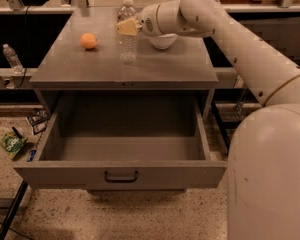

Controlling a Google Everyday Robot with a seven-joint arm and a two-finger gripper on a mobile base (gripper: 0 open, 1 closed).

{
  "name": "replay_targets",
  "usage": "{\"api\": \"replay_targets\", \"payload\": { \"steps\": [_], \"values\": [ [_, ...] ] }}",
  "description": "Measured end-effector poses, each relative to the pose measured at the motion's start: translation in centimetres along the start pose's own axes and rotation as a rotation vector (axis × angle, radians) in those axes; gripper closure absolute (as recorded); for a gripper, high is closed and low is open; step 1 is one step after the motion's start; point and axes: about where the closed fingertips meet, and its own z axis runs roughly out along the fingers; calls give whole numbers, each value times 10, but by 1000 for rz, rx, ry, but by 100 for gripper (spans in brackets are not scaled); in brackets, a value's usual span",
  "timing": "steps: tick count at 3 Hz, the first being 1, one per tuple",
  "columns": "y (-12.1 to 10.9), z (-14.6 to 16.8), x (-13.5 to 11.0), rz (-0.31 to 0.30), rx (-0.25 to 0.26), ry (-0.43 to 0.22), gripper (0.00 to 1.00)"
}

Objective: Pick water bottle from top drawer and place on counter

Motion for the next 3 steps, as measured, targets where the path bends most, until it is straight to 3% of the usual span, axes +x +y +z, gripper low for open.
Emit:
{"api": "replay_targets", "payload": {
  "steps": [3],
  "values": [
    [1, 16, 9, -22, 28, 2, 12]
  ]
}}
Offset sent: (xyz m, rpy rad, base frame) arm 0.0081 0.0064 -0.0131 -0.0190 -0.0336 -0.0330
